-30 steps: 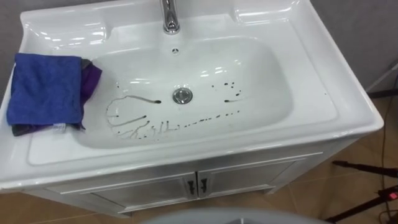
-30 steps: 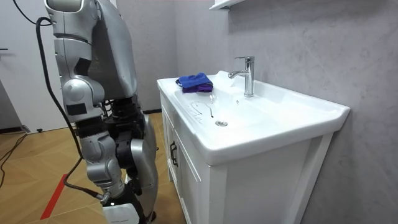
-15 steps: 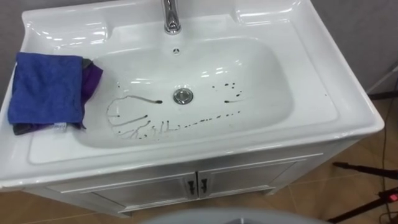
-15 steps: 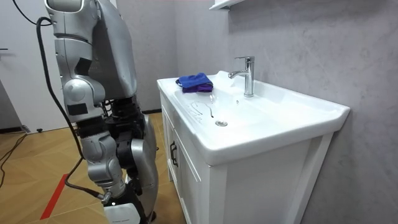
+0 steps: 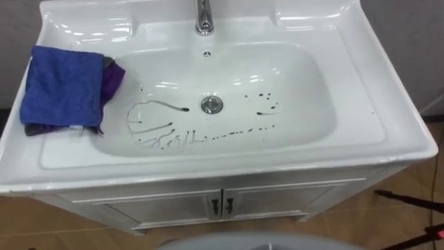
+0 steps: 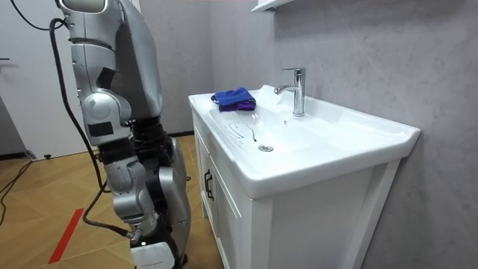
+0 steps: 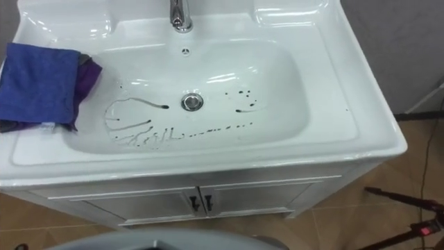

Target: Wipe basin

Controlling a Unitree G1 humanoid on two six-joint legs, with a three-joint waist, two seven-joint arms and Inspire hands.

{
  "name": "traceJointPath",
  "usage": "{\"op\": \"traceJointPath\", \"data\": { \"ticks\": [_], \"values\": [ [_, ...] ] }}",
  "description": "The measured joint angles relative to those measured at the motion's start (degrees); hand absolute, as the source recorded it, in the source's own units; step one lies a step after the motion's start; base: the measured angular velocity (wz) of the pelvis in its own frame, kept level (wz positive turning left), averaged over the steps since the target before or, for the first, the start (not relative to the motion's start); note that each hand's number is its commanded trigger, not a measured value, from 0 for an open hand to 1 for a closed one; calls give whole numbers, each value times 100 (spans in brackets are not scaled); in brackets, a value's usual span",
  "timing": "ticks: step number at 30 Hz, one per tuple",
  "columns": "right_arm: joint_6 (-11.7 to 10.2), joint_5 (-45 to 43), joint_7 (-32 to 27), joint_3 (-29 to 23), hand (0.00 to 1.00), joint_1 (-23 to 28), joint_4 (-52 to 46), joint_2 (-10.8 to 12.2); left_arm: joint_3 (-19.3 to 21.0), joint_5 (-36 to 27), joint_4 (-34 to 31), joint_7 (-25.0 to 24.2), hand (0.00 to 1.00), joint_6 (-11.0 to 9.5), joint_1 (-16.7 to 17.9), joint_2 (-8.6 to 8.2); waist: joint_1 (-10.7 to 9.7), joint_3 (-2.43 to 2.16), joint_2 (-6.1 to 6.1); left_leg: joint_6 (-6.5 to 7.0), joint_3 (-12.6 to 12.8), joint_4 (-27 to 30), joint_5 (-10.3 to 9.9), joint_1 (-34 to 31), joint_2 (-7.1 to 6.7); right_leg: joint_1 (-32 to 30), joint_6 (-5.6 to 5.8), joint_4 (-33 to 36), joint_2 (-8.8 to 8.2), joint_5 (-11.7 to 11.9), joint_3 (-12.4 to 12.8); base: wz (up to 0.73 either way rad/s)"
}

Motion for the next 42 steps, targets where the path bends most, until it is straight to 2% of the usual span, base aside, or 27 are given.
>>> {"op": "traceJointPath", "data": {
  "ticks": [4, 8, 10, 14, 17, 19, 22, 26, 28, 30, 33, 35, 37, 42],
  "values": [
    [5, -82, 114, -51, 0, 0, -3, -51, 257, -2, -5, 80, 0, -5, 95, 3, 12, -2, 32, 0, -82, 11, 0, -2, -7, 38, -4, 8, -19, -21, -90, 13],
    [4, -82, 132, -51, 0, -27, -2, -96, 312, 6, -9, 255, 0, -41, 66, 27, 19, -3, 46, 0, -239, 20, 0, -11, -45, 50, 3, 105, -71, -102, -219, 21],
    [4, -104, 117, -51, 0, -27, 9, -137, 418, 8, -24, 393, 0, -105, 62, 34, 157, -15, 89, 0, -266, 22, 0, 6, -57, 40, 2, 172, -90, -141, -221, 5],
    [-26, -221, 85, -52, 0, -46, 92, -203, 534, 19, -150, 675, 0, -123, 104, 63, 282, -25, 166, 0, -324, 15, 0, -18, -71, 10, 10, 213, -102, -176, -251, 8],
    [-24, -230, 76, -53, 0, -111, 184, -269, 778, 28, -588, 920, 0, -137, 210, 62, 317, -37, 200, -4, -466, 23, 3, -75, -90, 1, -5, 228, -141, -185, -419, 19],
    [-76, -223, 50, -54, 0, -140, 184, -315, 946, 23, -1013, 1227, 0, -287, 361, 66, 381, -33, 201, -19, -518, 33, 13, -78, -97, 2, -17, 260, -156, -224, -472, 13],
    [-160, -276, 31, -76, 0, -160, 185, -361, 1083, 43, -1319, 1586, 0, -499, 375, 71, 473, -31, 194, -27, -587, 83, 18, -96, -123, -3, -18, 345, -194, -313, -525, 12],
    [-235, -273, 31, -175, 0, -228, 204, -367, 1215, 44, -1630, 2057, 0, -650, 346, 75, 495, -33, 169, -30, -681, 184, 20, -209, -162, -101, -24, 441, -227, -387, -555, 12],
    [-242, -242, 6, -186, 0, -245, 197, -369, 1297, 32, -1938, 2337, 0, -701, 362, 82, 546, -35, 149, -39, -817, 199, 25, -281, -174, -157, -38, 512, -263, -426, -636, 10],
    [-249, -233, -62, -186, 0, -241, 197, -380, 1377, 40, -2150, 2557, 0, -814, 388, 92, 629, -34, 152, -42, -838, 199, 27, -281, -173, -158, -45, 513, -266, -435, -665, 9],
    [-347, -233, -79, -196, 0, -252, 171, -401, 1431, 49, -2431, 2846, 0, -998, 449, 192, 672, -34, 153, -54, -852, 199, 34, -290, -172, -159, -55, 507, -265, -447, -684, 3],
    [-372, -261, -68, -195, 0, -253, 158, -416, 1430, 72, -2576, 2957, 0, -1035, 442, 282, 714, -37, 164, -58, -852, 198, 36, -306, -173, -181, -61, 505, -262, -450, -682, 0],
    [-409, -346, -17, -196, 0, -242, 165, -463, 1470, 146, -2735, 3077, 0, -1157, 452, 368, 784, -51, 211, -60, -856, 198, 38, -355, -173, -220, -64, 501, -257, -448, -683, 0],
    [-547, -463, 74, -221, 0, -220, 174, -502, 1759, 187, -3535, 3413, 0, -1344, 509, 433, 814, -63, 228, -63, -943, 193, 39, -358, -178, -213, -62, 491, -256, -453, -709, 4]
  ]
}}
